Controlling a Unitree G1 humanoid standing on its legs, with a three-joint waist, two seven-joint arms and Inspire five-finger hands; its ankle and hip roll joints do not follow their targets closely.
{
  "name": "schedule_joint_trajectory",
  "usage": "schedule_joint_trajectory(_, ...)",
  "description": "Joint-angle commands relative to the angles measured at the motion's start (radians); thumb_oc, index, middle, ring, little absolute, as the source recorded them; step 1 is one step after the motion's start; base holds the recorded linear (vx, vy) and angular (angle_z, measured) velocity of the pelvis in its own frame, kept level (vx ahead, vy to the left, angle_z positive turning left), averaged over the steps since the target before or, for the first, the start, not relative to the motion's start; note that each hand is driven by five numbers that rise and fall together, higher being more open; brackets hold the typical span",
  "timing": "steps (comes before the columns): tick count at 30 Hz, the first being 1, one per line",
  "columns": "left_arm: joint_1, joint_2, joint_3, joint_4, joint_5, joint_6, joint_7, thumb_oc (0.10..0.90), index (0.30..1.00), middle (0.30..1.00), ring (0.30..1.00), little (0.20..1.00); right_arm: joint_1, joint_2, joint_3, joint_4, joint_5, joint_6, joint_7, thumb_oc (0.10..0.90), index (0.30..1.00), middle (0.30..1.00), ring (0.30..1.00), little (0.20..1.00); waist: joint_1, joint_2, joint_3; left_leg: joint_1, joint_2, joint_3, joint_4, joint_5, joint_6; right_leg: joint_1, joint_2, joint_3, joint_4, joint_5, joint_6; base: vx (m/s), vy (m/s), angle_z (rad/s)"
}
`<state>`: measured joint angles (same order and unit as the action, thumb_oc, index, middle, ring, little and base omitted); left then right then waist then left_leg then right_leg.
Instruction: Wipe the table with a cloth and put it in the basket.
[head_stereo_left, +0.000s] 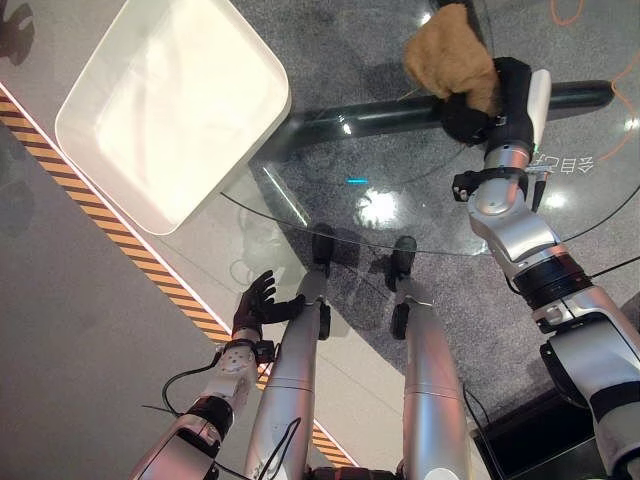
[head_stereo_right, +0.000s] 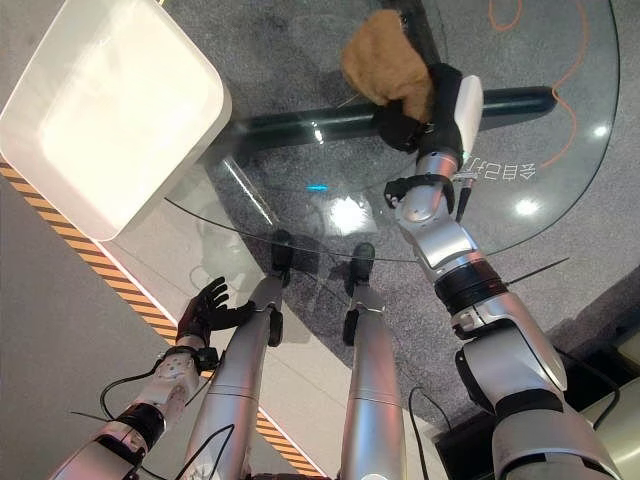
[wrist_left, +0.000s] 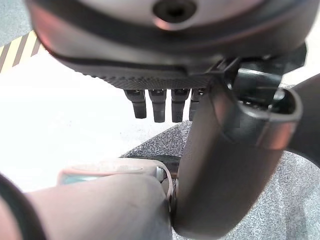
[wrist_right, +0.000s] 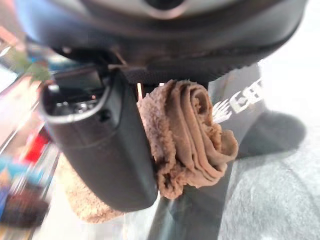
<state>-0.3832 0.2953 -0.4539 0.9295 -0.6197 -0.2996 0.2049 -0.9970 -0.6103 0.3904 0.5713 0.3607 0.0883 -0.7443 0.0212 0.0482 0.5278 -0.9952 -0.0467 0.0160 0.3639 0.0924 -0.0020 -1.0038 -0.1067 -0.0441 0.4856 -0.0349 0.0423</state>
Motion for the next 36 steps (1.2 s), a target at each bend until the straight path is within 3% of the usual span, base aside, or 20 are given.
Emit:
schedule_joint_trajectory(1, 0.179, -0.016, -0.016, 0.088, -0.004, 0.019, 0.011, 0.800, 0.900, 0.900, 0.900, 0.900, 0.083, -0.196, -0.117, 0.038, 0.032, -0.043, -0.153, 0.100, 0.300, 0.300, 0.300, 0.200, -0.015, 0.038, -0.008, 0.018, -0.040, 0.014, 0.066, -0.107, 0.040, 0.001, 0.055, -0.008, -0.114, 0.117, -0.004, 0.01, -0.016, -0.03)
schedule_joint_trajectory(6, 0.184, -0.015, -0.017, 0.079, -0.003, 0.019, 0.018, 0.800, 0.900, 0.900, 0.900, 0.900, 0.118, -0.198, -0.164, 0.025, 0.044, -0.083, -0.217, 0.100, 0.300, 0.300, 0.300, 0.200, -0.021, 0.037, -0.008, 0.016, -0.040, 0.015, 0.069, -0.109, 0.040, -0.001, 0.057, -0.005, -0.114, 0.116, -0.005, 0.00, 0.000, 0.00)
schedule_joint_trajectory(15, 0.168, -0.026, -0.019, 0.075, -0.007, 0.033, 0.023, 0.800, 0.900, 0.900, 0.900, 0.900, 0.122, -0.178, -0.187, -0.016, 0.021, -0.083, -0.278, 0.100, 0.300, 0.300, 0.300, 0.200, -0.026, 0.042, -0.008, 0.015, -0.042, 0.017, 0.064, -0.107, 0.040, -0.002, 0.057, 0.000, -0.119, 0.116, -0.006, 0.00, 0.001, 0.00)
schedule_joint_trajectory(22, 0.164, -0.031, -0.011, 0.072, -0.001, 0.034, 0.020, 0.800, 0.900, 0.900, 0.900, 0.900, 0.107, -0.156, -0.128, -0.102, -0.044, -0.021, -0.196, 0.100, 0.300, 0.300, 0.300, 0.200, -0.023, 0.045, -0.008, 0.013, -0.044, 0.019, 0.059, -0.102, 0.040, -0.005, 0.054, 0.000, -0.122, 0.114, -0.006, 0.00, 0.004, 0.00)
schedule_joint_trajectory(36, 0.171, -0.043, 0.010, 0.066, 0.033, 0.037, 0.009, 0.800, 0.900, 0.900, 0.900, 0.900, 0.063, -0.054, 0.039, -0.299, -0.259, 0.079, 0.092, 0.100, 0.300, 0.300, 0.300, 0.200, -0.003, 0.048, -0.008, 0.018, -0.047, 0.018, 0.052, -0.092, 0.036, -0.001, 0.050, -0.010, -0.114, 0.102, -0.007, 0.00, 0.003, -0.01)
